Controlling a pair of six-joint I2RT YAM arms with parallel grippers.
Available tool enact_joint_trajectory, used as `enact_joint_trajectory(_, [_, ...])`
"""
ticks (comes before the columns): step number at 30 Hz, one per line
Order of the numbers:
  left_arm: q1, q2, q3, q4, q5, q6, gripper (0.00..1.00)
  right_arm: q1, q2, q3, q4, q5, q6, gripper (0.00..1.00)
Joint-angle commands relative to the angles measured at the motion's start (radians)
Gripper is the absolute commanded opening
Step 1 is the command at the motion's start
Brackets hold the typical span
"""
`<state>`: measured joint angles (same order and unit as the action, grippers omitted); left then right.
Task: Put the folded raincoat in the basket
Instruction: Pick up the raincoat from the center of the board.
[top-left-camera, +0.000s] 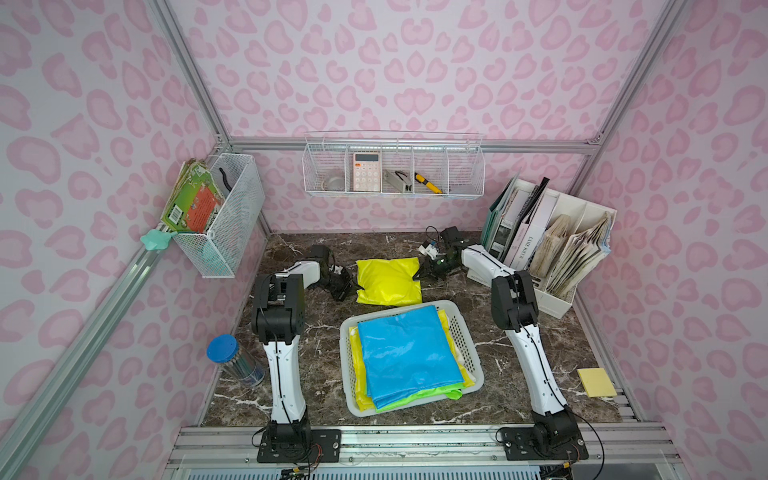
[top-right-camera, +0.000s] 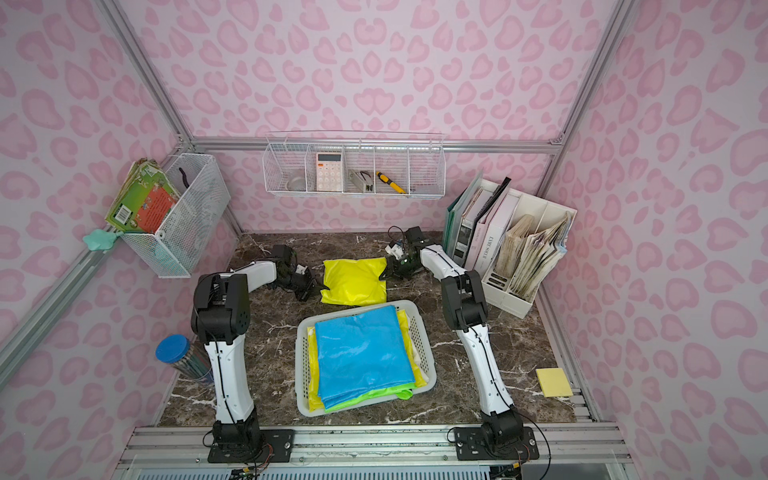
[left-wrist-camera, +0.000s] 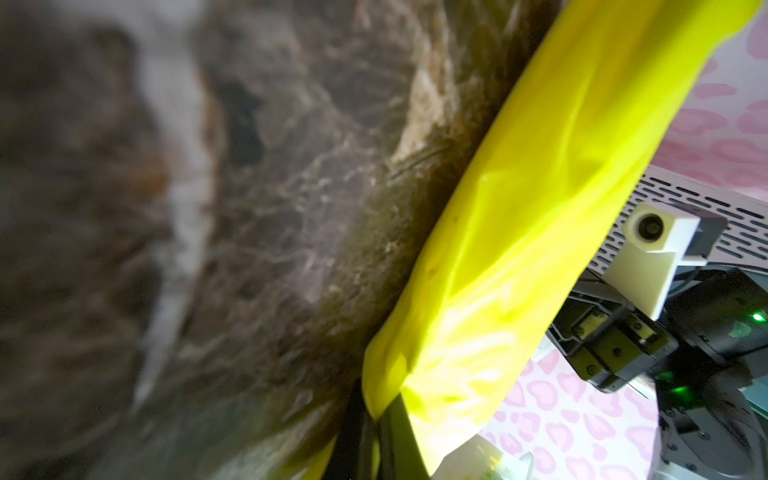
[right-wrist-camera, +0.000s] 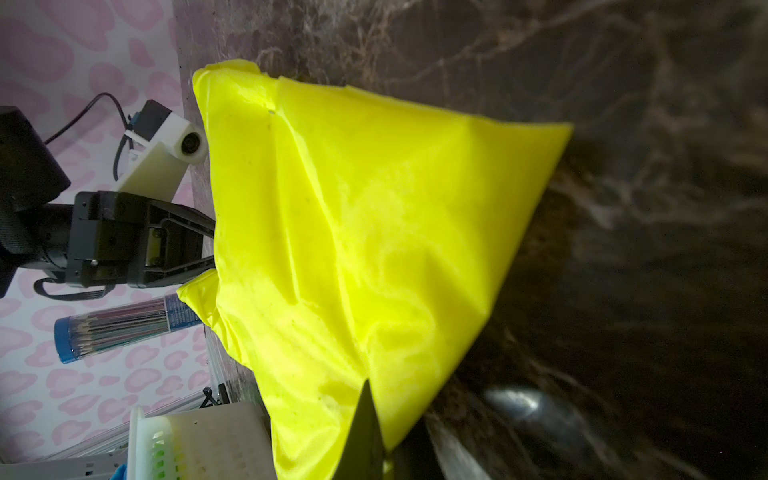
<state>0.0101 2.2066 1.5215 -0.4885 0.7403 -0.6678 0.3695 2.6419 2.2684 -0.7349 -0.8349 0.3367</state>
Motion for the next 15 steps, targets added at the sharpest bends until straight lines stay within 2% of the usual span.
enact_joint_trajectory(1, [0.005, -0.038, -0.004, -0.059, -0.105, 0.018, 0.00, 0.002, -0.020, 0.005, -0.015, 0.010, 0.006, 0.00])
enact_joint_trajectory(9, [0.010, -0.177, 0.025, -0.143, -0.116, 0.028, 0.00, 0.009, -0.126, -0.005, 0.068, -0.052, 0.088, 0.00])
enact_joint_trajectory(15, [0.012, -0.307, 0.051, -0.287, -0.145, 0.052, 0.00, 0.033, -0.225, -0.060, 0.139, -0.080, 0.167, 0.00])
